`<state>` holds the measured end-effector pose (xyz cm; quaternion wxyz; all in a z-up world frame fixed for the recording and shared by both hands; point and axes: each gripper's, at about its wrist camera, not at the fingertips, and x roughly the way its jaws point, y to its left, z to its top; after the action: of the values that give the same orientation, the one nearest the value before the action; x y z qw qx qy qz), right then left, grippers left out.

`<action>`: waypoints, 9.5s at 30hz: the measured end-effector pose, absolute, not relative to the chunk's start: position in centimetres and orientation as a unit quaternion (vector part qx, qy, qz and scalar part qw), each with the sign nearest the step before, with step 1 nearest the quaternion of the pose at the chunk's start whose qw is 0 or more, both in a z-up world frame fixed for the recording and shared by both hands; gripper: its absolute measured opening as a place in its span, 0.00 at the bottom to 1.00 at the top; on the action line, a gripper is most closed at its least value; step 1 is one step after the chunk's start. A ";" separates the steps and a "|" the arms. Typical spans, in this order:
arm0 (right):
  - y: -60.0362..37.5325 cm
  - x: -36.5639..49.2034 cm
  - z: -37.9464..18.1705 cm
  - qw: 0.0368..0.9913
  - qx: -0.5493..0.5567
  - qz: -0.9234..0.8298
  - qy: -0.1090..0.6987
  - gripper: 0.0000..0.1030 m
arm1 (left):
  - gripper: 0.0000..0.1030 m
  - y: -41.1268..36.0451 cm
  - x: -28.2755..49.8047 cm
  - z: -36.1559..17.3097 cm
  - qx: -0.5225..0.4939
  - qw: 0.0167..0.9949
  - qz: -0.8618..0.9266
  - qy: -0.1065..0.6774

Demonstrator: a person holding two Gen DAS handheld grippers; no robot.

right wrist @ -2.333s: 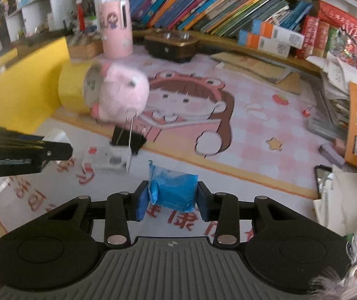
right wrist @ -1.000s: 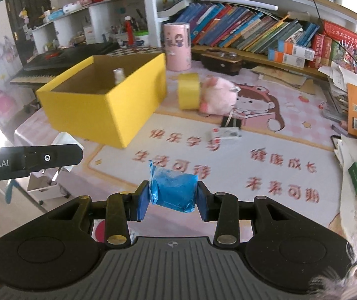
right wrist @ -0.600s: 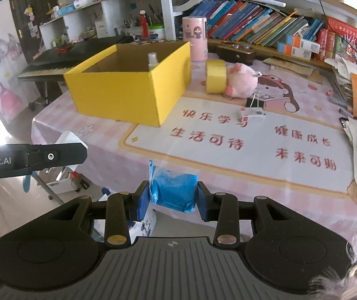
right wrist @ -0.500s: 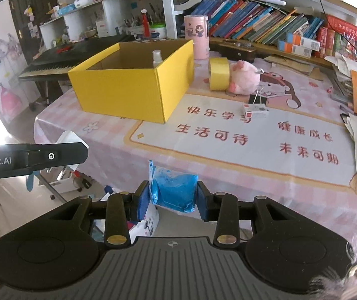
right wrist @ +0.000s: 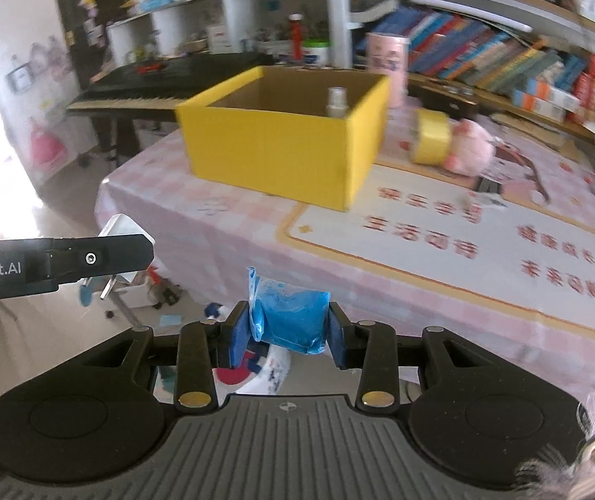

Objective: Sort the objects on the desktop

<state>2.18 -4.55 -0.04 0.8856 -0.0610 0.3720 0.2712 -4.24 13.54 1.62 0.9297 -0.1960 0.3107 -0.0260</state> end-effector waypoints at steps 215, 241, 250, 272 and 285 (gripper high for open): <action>-23.1 15.2 -2.6 0.933 -0.040 0.086 0.346 0.69 | 0.80 -5.2 12.1 0.3 -0.043 0.947 -0.066 0.313; -20.4 26.5 -7.0 0.920 -0.066 0.186 0.338 0.81 | 0.85 -7.0 16.9 2.0 -0.025 0.952 0.061 0.299; -18.4 29.0 -8.5 0.917 -0.067 0.189 0.344 0.81 | 0.85 -6.3 16.6 2.5 -0.017 0.949 0.087 0.302; -26.8 28.0 -6.0 0.921 -0.068 0.144 0.356 0.49 | 0.83 -9.8 21.9 -1.0 -0.008 0.939 -0.002 0.343; -31.6 25.8 -4.7 0.929 -0.074 0.118 0.343 0.49 | 0.55 -14.6 30.5 -7.1 0.042 0.929 -0.021 0.366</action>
<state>25.76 -31.65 -4.70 0.9289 -0.0738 0.3432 0.1180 30.50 -14.59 -7.12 0.9295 0.0424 0.3658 -0.0207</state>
